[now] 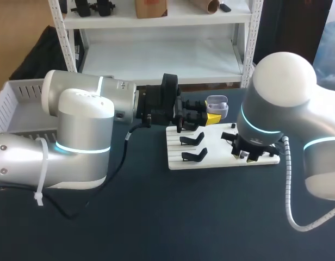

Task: Pick up each earbud case from the left stands, insert the matching earbuds, close the lid, and place the case in the box.

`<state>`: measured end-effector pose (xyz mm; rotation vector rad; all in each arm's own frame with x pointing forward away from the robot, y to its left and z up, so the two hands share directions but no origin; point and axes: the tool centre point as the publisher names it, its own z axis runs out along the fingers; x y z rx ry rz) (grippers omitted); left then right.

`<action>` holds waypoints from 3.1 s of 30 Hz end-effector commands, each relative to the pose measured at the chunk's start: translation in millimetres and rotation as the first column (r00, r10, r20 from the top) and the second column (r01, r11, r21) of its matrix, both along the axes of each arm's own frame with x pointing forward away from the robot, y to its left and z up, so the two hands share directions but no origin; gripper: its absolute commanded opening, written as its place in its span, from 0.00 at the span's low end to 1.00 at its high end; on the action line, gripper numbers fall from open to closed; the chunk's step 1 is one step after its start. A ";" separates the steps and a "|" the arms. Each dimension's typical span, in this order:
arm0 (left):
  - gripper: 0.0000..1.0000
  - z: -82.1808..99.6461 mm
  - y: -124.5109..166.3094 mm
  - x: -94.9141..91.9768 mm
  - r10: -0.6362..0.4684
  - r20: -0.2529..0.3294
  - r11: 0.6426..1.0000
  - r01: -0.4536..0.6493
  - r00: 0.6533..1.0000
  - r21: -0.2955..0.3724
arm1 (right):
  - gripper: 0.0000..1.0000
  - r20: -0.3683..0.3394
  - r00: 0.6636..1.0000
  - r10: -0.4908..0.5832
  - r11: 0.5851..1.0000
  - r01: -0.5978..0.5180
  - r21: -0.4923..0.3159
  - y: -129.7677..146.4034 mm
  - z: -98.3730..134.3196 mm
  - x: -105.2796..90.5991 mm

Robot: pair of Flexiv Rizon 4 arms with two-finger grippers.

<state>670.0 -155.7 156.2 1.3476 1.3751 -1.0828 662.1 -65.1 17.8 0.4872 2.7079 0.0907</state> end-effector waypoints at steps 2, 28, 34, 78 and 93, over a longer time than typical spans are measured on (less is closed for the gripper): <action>0.00 -0.6 -0.4 -1.2 0.005 0.003 1.000 -0.005 1.000 -0.003 | 0.22 0.000 1.000 0.001 1.000 -0.001 -0.001 0.1 -0.5 -0.1; 0.00 -0.6 -0.4 -1.2 0.005 0.003 1.000 -0.005 1.000 -0.003 | 0.00 -0.010 1.000 -0.018 1.000 0.018 -0.002 -7.8 24.1 -11.3; 0.00 -0.6 -0.4 -1.2 0.005 0.003 1.000 -0.005 1.000 -0.003 | 0.00 -0.018 1.000 -0.016 1.000 0.016 0.019 -23.2 42.6 -19.4; 0.00 -0.6 -0.4 -1.2 0.005 0.003 1.000 -0.005 1.000 -0.003 | 0.00 0.006 0.631 0.776 0.630 -0.775 0.059 35.8 223.8 -71.3; 0.00 -0.6 -0.4 -1.2 0.005 0.003 1.000 -0.005 1.000 -0.003 | 0.00 -0.004 0.576 0.818 0.576 -0.817 0.013 71.5 216.6 -56.8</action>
